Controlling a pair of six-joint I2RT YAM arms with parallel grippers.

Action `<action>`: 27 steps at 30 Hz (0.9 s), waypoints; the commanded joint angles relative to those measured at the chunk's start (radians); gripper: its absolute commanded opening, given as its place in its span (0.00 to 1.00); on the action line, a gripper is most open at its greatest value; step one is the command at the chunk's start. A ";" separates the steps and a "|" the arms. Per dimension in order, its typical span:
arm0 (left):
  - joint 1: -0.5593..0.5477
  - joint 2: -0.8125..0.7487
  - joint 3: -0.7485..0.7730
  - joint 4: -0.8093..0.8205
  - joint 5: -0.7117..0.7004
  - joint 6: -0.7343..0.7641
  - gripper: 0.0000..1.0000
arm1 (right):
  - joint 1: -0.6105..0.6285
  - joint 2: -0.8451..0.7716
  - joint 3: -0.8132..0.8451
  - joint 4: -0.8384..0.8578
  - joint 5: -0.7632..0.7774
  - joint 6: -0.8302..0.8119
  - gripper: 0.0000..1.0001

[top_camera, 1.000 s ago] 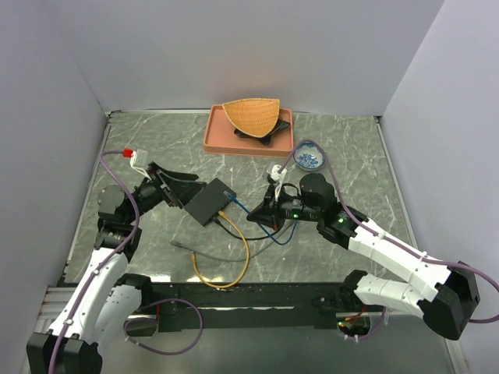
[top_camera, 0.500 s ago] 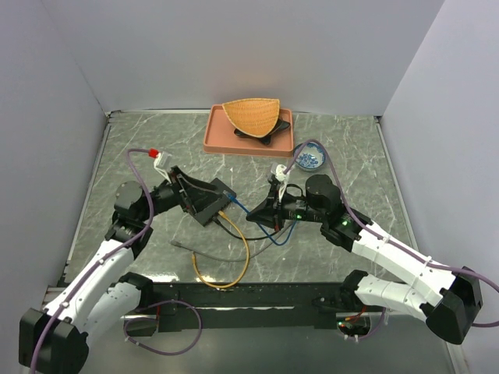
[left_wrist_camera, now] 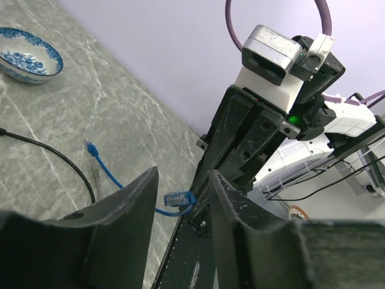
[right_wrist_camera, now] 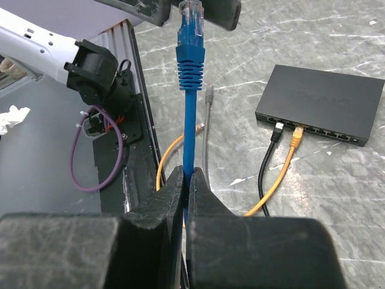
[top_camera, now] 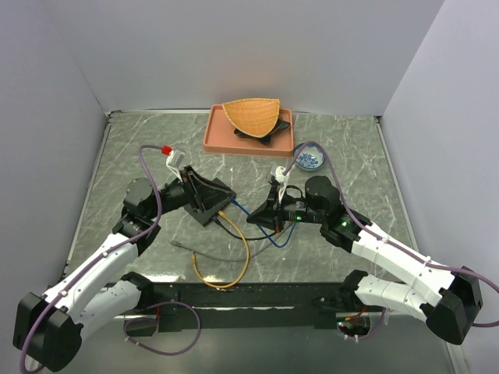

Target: Insert the plug into the switch port

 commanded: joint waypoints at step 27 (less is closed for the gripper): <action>-0.049 0.008 0.107 -0.139 -0.108 0.120 0.36 | -0.005 -0.061 -0.019 0.067 0.039 0.018 0.00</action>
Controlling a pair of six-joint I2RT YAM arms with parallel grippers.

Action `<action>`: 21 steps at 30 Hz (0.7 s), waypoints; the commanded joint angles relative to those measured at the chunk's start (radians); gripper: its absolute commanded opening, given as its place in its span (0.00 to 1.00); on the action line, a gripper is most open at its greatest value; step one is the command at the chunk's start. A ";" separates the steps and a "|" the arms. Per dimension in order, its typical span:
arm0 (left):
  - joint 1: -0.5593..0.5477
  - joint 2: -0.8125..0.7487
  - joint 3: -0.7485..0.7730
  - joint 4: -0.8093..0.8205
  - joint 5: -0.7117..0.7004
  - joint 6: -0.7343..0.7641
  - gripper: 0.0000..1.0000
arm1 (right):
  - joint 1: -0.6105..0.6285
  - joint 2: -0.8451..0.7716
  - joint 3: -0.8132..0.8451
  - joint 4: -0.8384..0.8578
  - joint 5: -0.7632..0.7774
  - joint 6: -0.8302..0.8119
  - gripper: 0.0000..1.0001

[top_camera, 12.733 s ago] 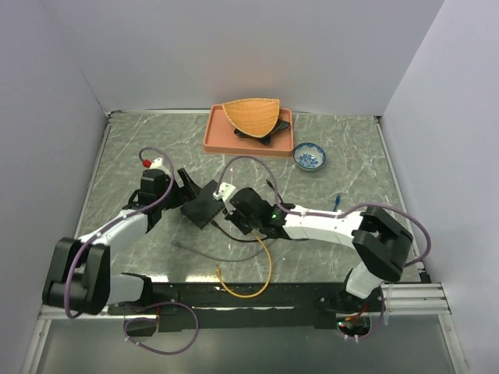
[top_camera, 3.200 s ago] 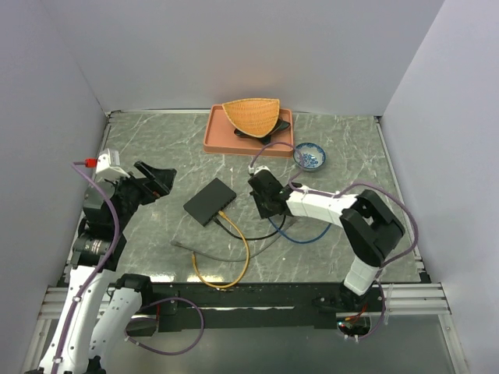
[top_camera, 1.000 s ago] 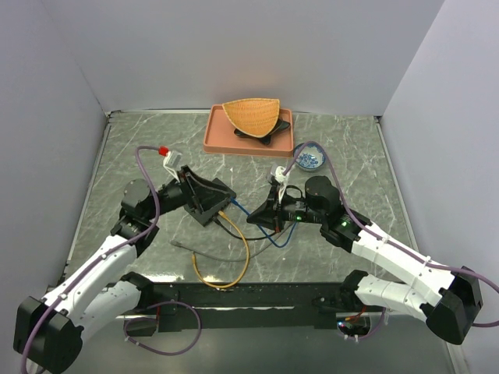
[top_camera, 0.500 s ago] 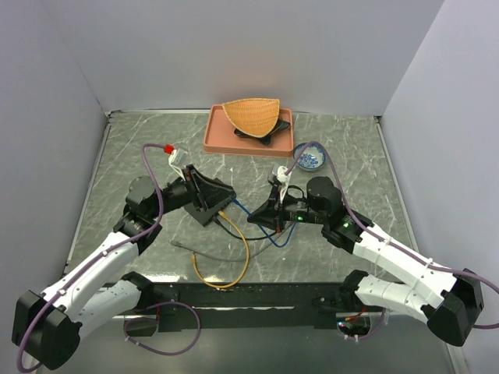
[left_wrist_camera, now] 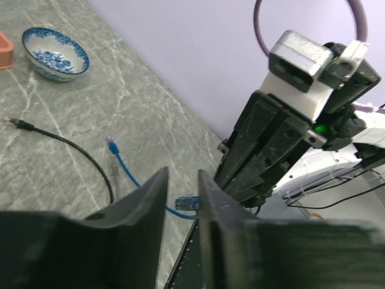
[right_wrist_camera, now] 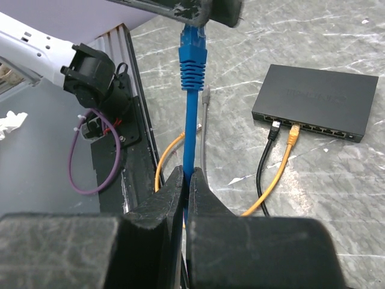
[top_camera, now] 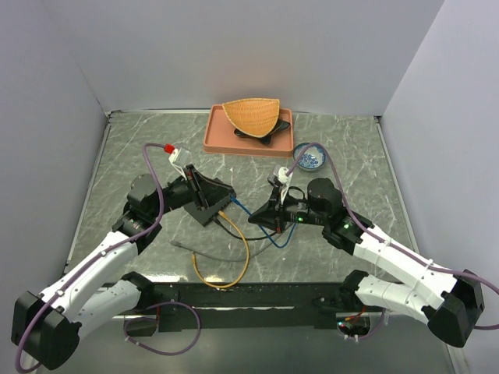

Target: Insert the plug into the switch port

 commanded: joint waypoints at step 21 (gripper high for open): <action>-0.005 -0.018 0.058 -0.042 -0.049 0.046 0.61 | -0.003 -0.040 0.006 0.048 0.043 -0.001 0.02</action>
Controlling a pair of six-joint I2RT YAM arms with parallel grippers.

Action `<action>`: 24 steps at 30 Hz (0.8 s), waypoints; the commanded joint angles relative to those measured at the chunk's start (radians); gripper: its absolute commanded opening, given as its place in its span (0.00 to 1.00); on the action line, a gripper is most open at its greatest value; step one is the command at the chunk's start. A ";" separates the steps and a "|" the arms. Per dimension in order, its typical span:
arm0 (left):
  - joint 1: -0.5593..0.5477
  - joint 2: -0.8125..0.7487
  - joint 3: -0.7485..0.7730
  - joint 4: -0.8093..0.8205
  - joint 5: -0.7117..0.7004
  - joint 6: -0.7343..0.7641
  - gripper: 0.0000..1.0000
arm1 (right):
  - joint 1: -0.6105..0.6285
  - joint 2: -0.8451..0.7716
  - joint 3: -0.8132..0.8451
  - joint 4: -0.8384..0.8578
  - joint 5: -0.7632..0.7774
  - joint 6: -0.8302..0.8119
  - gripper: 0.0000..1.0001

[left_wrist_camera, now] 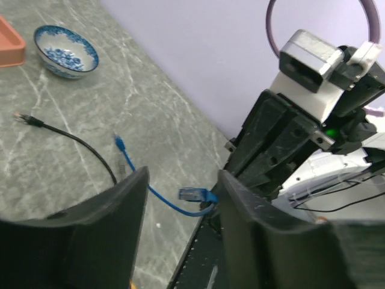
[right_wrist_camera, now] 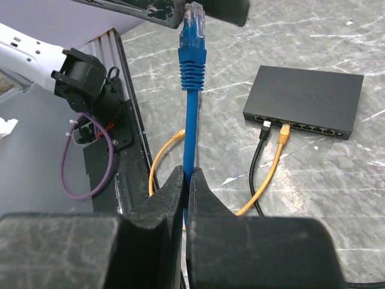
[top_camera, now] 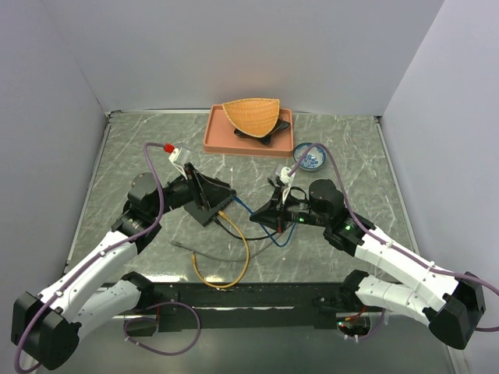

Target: Insert the plug into the switch port

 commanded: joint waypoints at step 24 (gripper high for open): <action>-0.001 0.018 0.043 0.040 0.017 -0.004 0.23 | -0.003 0.000 0.030 0.063 0.036 0.008 0.03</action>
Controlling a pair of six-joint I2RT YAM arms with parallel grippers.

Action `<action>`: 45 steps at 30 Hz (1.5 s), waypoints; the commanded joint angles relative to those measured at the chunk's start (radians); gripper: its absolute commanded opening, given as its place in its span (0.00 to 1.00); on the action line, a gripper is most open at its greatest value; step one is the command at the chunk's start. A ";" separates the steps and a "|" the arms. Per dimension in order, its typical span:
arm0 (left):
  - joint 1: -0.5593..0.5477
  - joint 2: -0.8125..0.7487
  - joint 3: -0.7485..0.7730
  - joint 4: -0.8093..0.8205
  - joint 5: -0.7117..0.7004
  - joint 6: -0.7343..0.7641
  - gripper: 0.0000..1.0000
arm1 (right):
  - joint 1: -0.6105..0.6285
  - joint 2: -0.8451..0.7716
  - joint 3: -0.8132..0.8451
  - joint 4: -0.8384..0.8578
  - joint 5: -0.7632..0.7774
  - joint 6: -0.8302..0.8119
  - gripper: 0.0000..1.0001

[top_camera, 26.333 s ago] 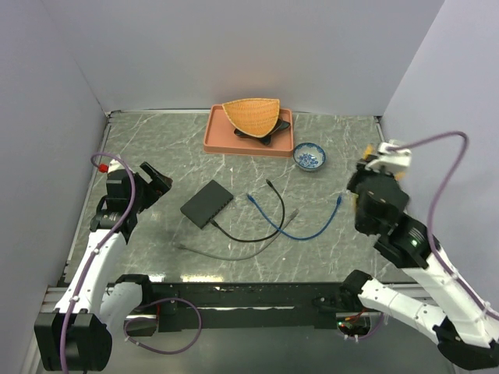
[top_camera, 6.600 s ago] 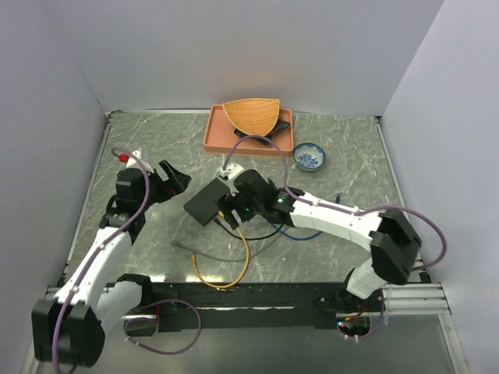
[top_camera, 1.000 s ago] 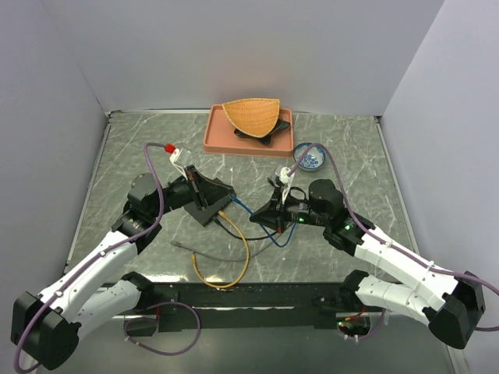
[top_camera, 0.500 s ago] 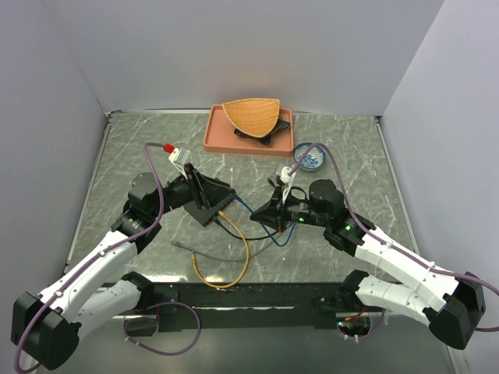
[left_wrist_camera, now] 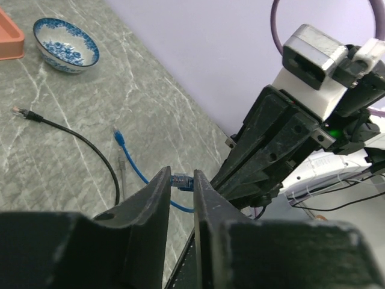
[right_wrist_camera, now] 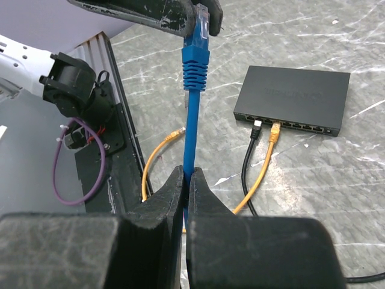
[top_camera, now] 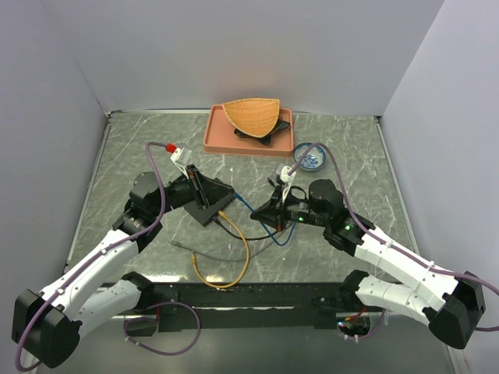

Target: Insert the plug into the switch port

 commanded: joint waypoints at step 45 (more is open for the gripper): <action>-0.030 -0.082 -0.046 0.256 0.180 0.035 0.01 | -0.163 0.217 0.053 0.645 -0.480 0.432 0.76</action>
